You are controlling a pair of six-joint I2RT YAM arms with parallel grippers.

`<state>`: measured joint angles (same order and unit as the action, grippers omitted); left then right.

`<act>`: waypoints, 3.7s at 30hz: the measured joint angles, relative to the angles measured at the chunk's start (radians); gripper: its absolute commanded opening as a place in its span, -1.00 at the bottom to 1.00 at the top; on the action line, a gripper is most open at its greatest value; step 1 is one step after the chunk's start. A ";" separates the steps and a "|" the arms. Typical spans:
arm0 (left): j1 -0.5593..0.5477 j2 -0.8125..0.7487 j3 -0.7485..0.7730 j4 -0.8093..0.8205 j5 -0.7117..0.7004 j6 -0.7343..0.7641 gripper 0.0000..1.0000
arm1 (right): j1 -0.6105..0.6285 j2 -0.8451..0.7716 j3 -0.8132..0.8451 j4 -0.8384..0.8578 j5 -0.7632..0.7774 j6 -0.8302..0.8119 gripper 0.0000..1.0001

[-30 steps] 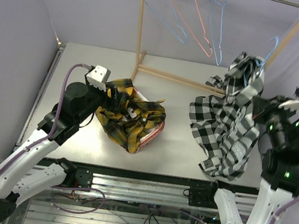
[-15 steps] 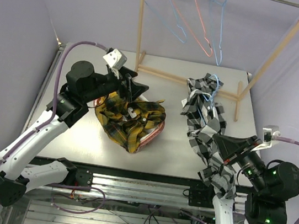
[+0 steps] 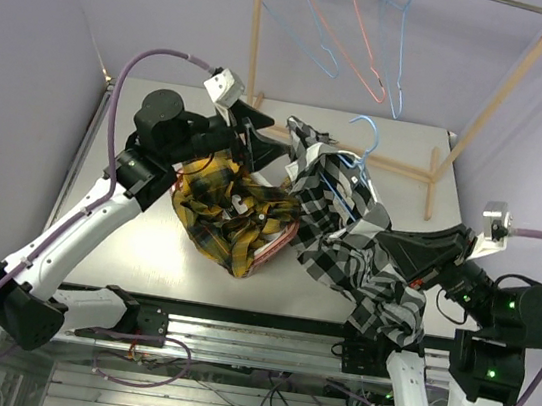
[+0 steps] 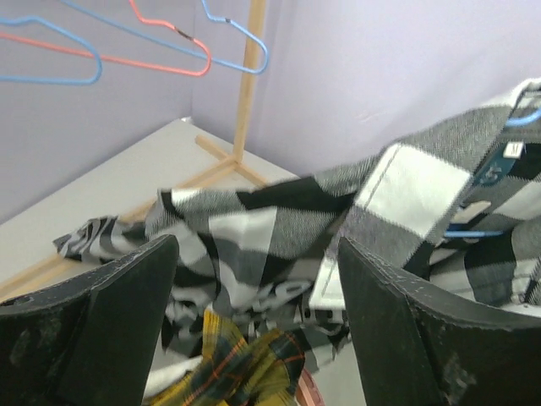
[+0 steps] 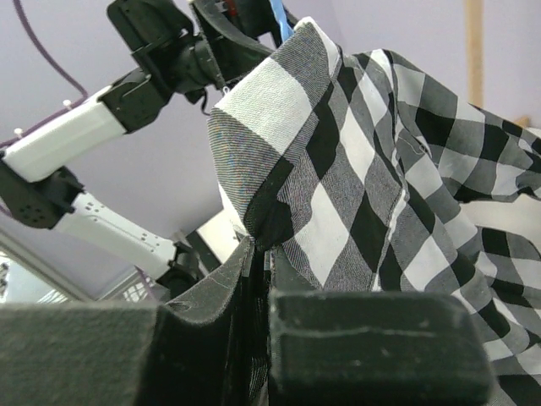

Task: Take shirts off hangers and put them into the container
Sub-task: Pick up the hanger from the clothesline, then remove the shirt from the hanger.

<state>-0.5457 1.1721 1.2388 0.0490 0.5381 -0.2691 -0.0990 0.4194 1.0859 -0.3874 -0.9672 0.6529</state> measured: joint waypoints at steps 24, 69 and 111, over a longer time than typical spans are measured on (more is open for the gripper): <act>-0.196 0.056 0.144 -0.163 -0.237 0.322 0.87 | 0.018 0.098 -0.037 0.276 -0.175 0.244 -1.00; -0.257 0.018 -0.031 -0.143 -0.584 0.476 -0.86 | 0.044 0.375 0.517 -0.344 0.530 -0.368 0.28; -0.330 0.211 0.377 -0.436 -0.525 0.356 -0.86 | 0.098 0.369 0.201 -0.266 0.220 -0.454 0.29</act>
<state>-0.8757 1.3830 1.6161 -0.3874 0.0128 0.0872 -0.0006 0.7879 1.2869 -0.6533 -0.7467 0.1993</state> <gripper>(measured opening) 0.122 0.646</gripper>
